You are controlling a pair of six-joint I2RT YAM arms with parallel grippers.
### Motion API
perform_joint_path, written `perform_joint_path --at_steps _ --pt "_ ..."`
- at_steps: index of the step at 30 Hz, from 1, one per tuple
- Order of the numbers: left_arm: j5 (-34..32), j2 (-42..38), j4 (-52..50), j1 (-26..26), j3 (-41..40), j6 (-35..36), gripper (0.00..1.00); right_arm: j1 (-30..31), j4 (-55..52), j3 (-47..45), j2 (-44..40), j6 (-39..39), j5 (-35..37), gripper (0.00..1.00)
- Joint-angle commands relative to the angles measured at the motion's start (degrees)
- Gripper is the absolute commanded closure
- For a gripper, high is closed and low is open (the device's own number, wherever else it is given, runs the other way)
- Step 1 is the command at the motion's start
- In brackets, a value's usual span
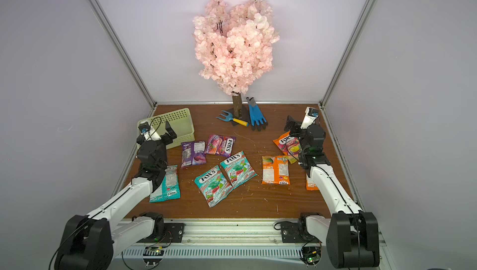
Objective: Put the candies in the basket
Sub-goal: Pick up the candy at the center of the board.
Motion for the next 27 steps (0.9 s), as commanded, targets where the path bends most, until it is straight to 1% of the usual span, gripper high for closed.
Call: perform_joint_path --at_steps 1,3,4,5,7,8,11,14,16,17,19,21,23,27 --pt "-2.90 -0.67 -27.36 0.28 8.33 -10.41 0.00 -0.94 -15.04 0.44 -1.42 14.30 8.29 0.01" --pt "-1.46 -0.07 -40.26 1.95 14.07 -14.73 0.00 -2.73 -12.59 -1.08 -2.29 13.94 3.17 0.01" --pt "-0.94 0.32 -46.91 3.17 16.49 -18.61 0.00 -3.09 -12.14 -1.30 -2.35 13.55 1.41 0.01" --pt "2.10 0.56 -51.38 4.89 18.12 -20.75 0.01 -3.10 -12.29 -1.01 -2.12 12.94 0.35 0.01" --pt "13.64 0.70 -54.62 8.46 18.58 -18.76 0.00 -3.06 -13.37 -0.11 -1.07 12.52 -2.13 0.01" --pt "17.13 0.86 -56.73 9.18 18.52 -19.08 0.00 -2.80 -14.17 0.48 -0.41 12.38 -2.91 0.01" --pt "19.43 1.16 -63.10 9.22 17.87 -22.91 0.00 -1.49 -16.49 1.59 0.98 12.29 -3.38 0.01" --pt "16.19 0.70 -68.47 9.22 15.11 -28.64 0.01 1.90 -13.99 -0.42 1.38 10.49 -4.44 0.01" --pt "14.33 0.00 -72.87 9.22 13.61 -33.03 0.09 5.35 -12.72 -1.93 1.52 8.94 -2.94 0.01" --pt "14.84 -0.72 -74.74 9.23 12.71 -34.79 0.12 7.46 -12.18 -2.54 1.52 7.96 -1.27 0.01" --pt "16.46 -2.98 -77.73 9.17 10.39 -38.54 0.19 11.50 -11.19 -3.69 1.91 5.84 2.04 0.01" --pt "19.63 -6.13 -78.77 9.06 7.02 -41.18 0.24 15.01 -9.33 -5.06 2.58 3.84 3.08 0.01" --pt "23.17 -8.46 -80.49 8.59 3.53 -44.51 0.25 17.67 -6.86 -7.01 3.50 2.15 3.72 0.01" --pt "27.22 -8.61 -86.46 7.07 0.42 -50.98 0.28 21.13 -3.57 -10.65 3.97 0.06 7.90 0.01"
